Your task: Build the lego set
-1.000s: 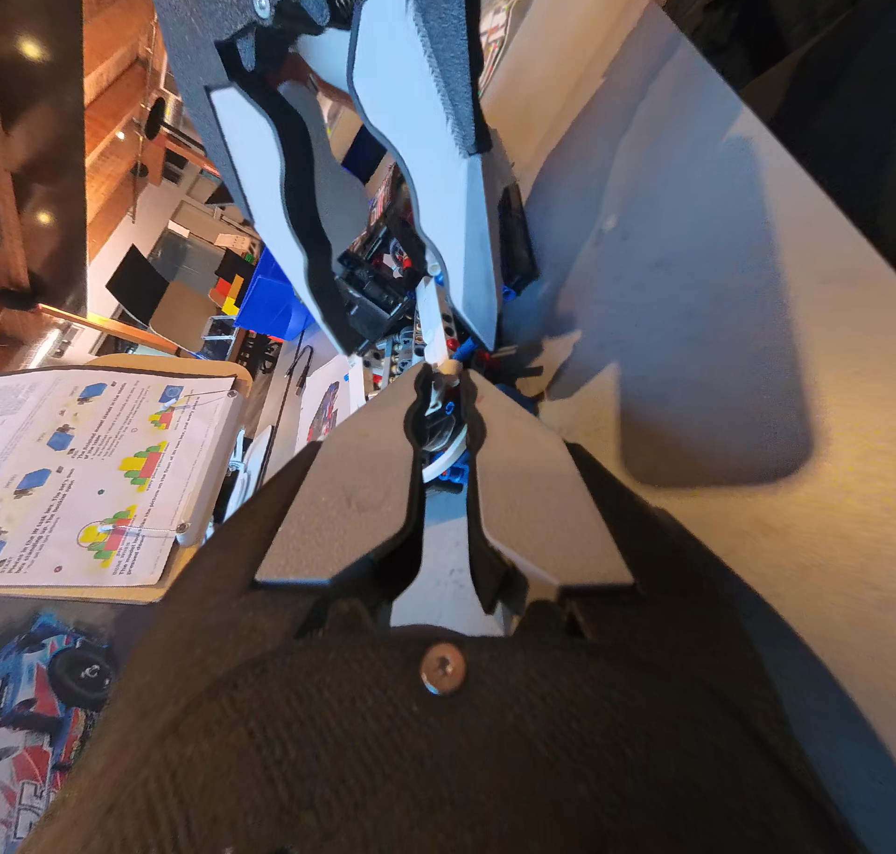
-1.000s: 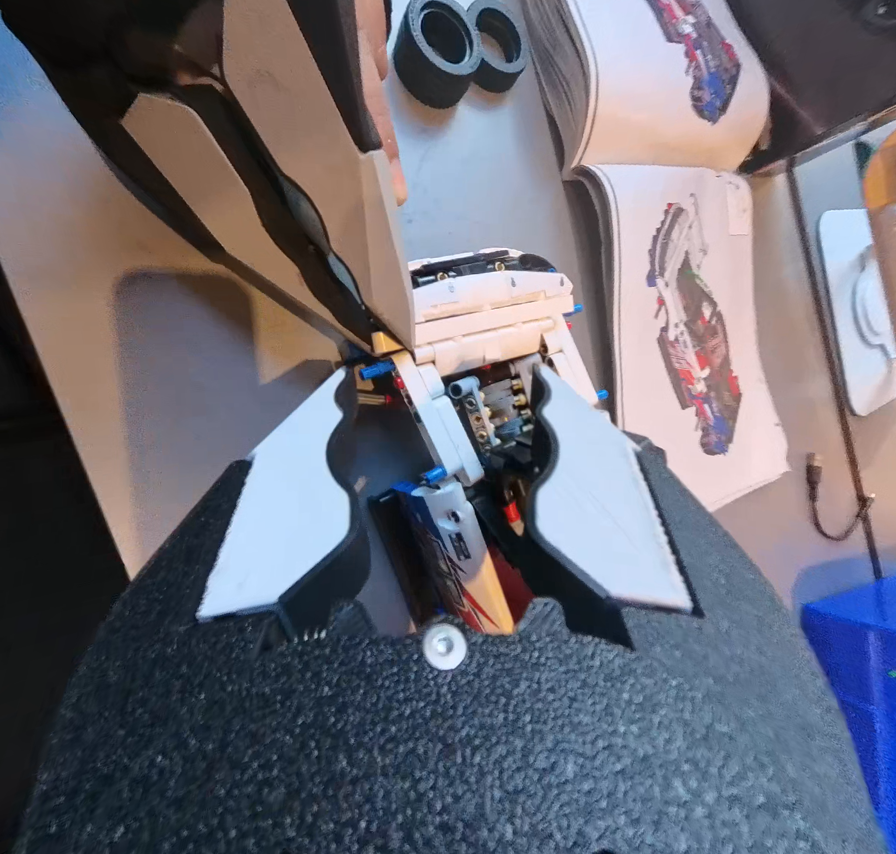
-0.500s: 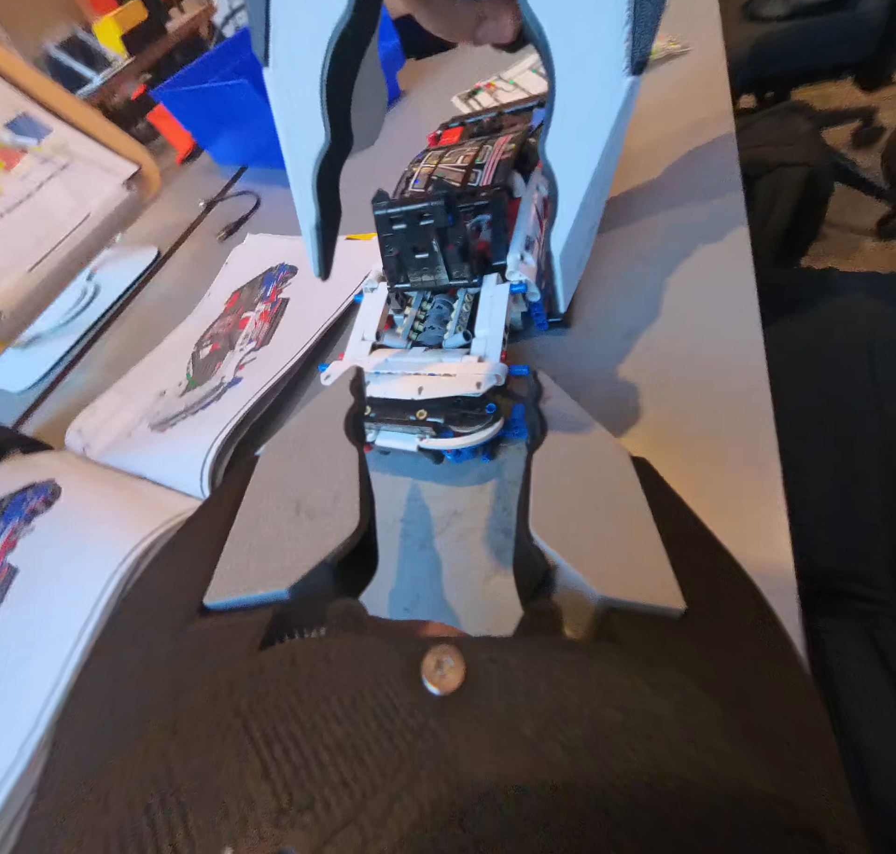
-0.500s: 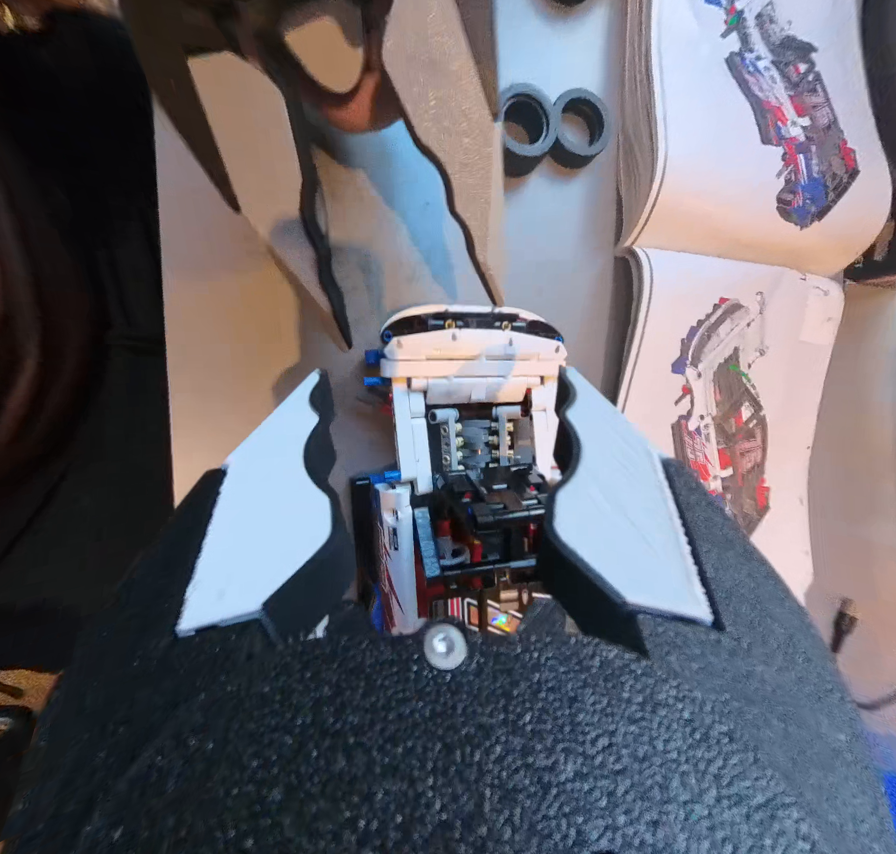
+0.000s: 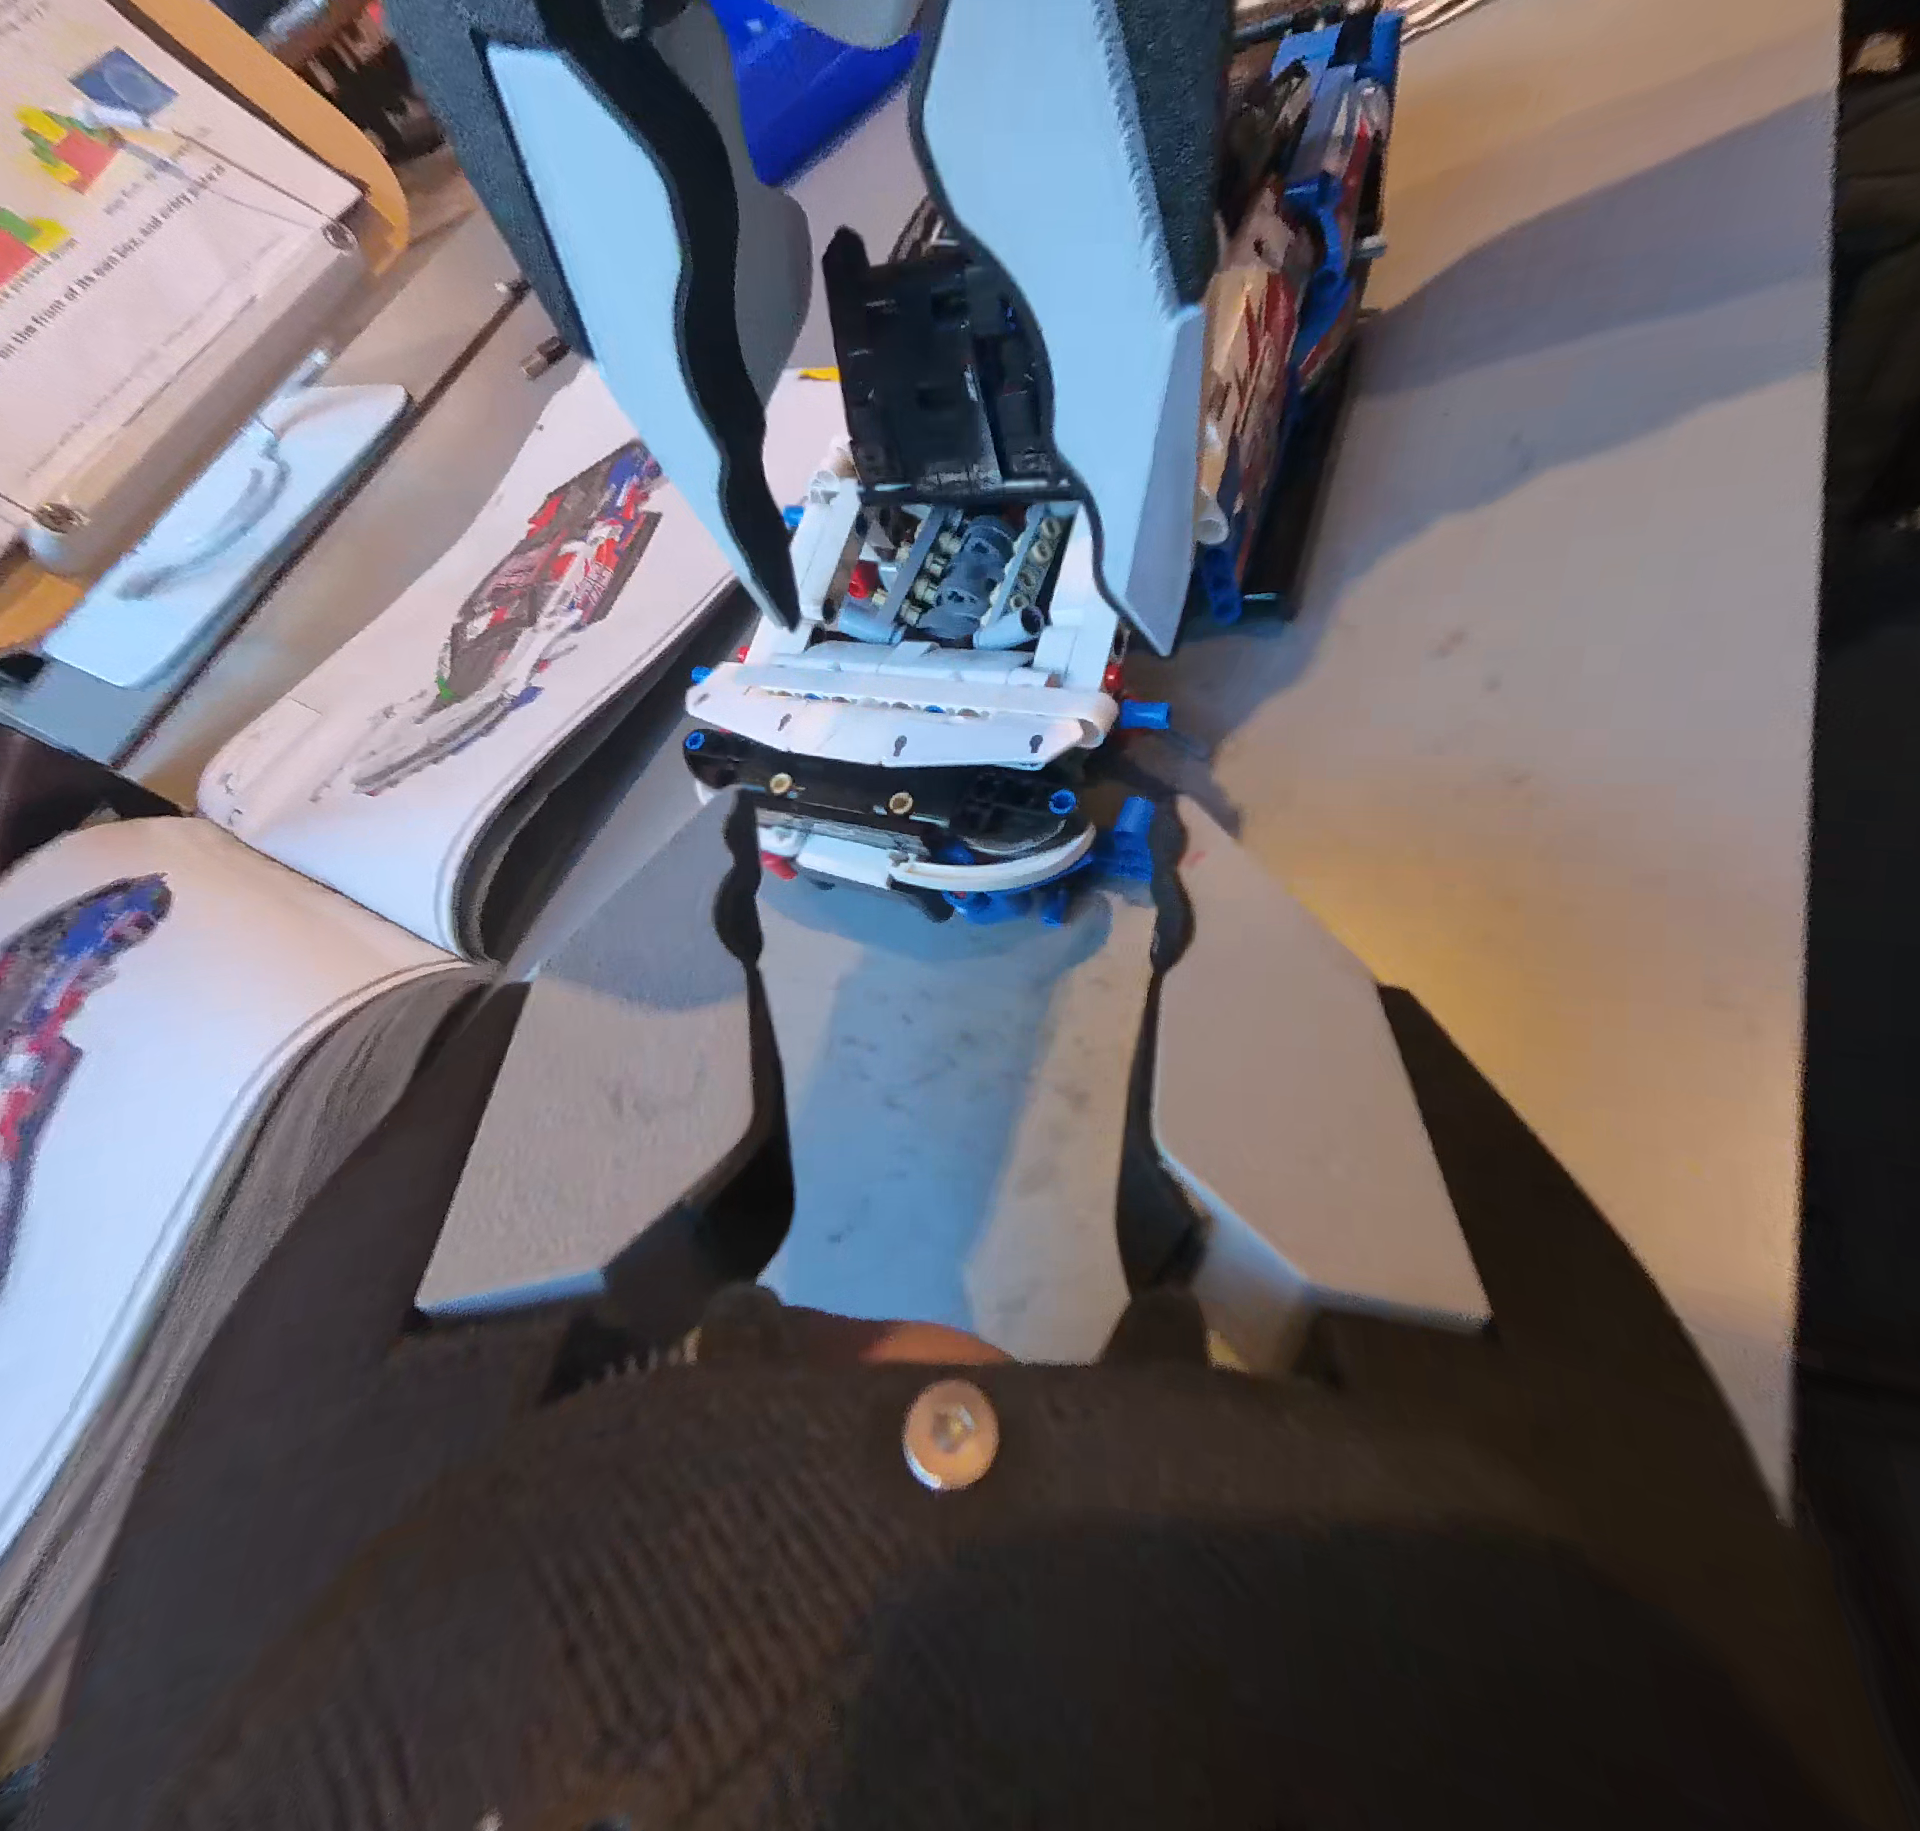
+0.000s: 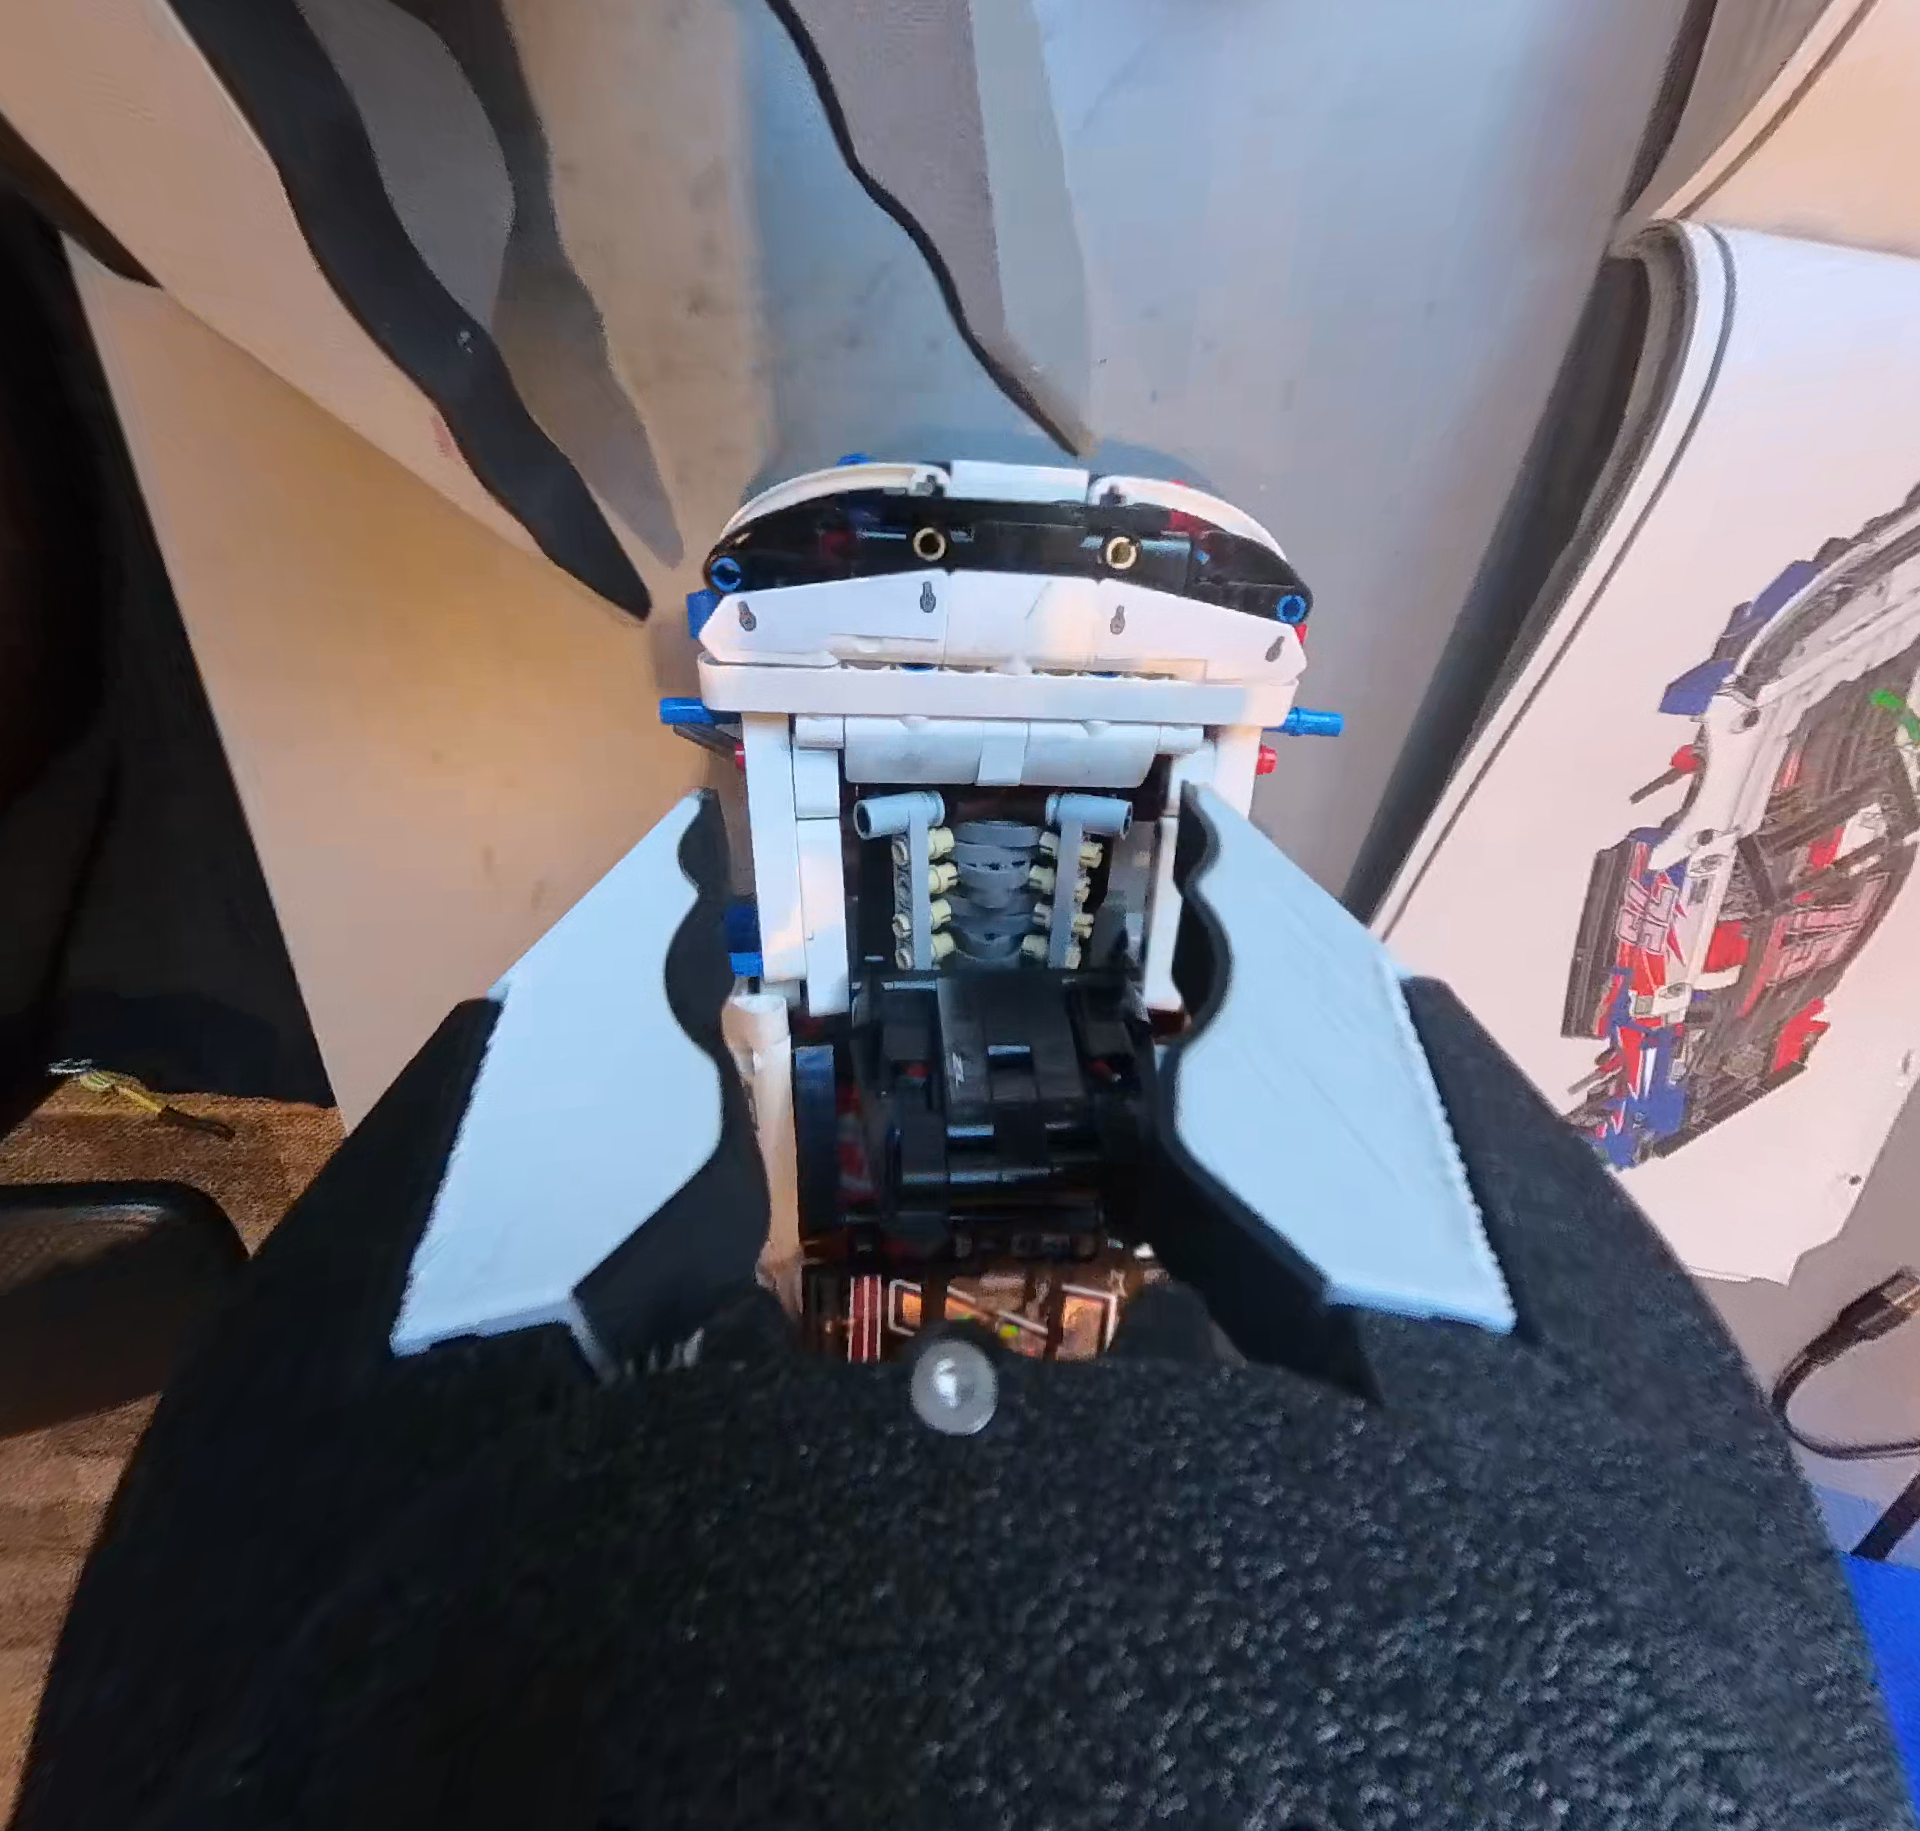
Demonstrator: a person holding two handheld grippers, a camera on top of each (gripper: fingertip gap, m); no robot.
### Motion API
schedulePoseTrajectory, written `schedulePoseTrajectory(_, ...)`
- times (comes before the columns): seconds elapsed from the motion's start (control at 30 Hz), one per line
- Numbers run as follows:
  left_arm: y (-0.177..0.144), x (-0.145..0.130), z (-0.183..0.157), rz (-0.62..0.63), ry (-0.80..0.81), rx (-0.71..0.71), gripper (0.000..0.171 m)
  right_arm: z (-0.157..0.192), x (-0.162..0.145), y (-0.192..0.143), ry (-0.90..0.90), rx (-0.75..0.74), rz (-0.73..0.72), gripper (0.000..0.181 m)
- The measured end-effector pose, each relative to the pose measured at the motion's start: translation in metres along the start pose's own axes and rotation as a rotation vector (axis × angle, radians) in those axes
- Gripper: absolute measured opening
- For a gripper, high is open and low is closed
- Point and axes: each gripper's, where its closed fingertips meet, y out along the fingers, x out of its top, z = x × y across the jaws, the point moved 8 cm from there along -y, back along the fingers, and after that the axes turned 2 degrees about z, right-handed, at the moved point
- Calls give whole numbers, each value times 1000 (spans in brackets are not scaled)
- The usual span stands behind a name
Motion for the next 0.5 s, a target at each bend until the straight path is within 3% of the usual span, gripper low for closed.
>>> schedulePoseTrajectory(0.07, -1, 1, -2, -19, 65, 26, 72, 0, 1, 1, 2, -10, 17, 89)
schedulePoseTrajectory(0.17, -4, -2, -5, 2, 60, 24, 71, 5, 0, -11, 49, -144, 19, 87)
schedulePoseTrajectory(0.3, -17, -7, 1, -21, 11, 93, 72, 47, -9, -36, 131, -357, -215, 72)
schedulePoseTrajectory(0.4, -21, -10, 3, -26, -19, 81, 73, 82, -17, -33, 164, -495, -393, 43)
schedulePoseTrajectory(0.5, -18, -13, 12, -3, -91, 46, 76, 97, -23, -19, 251, -542, -479, 48)
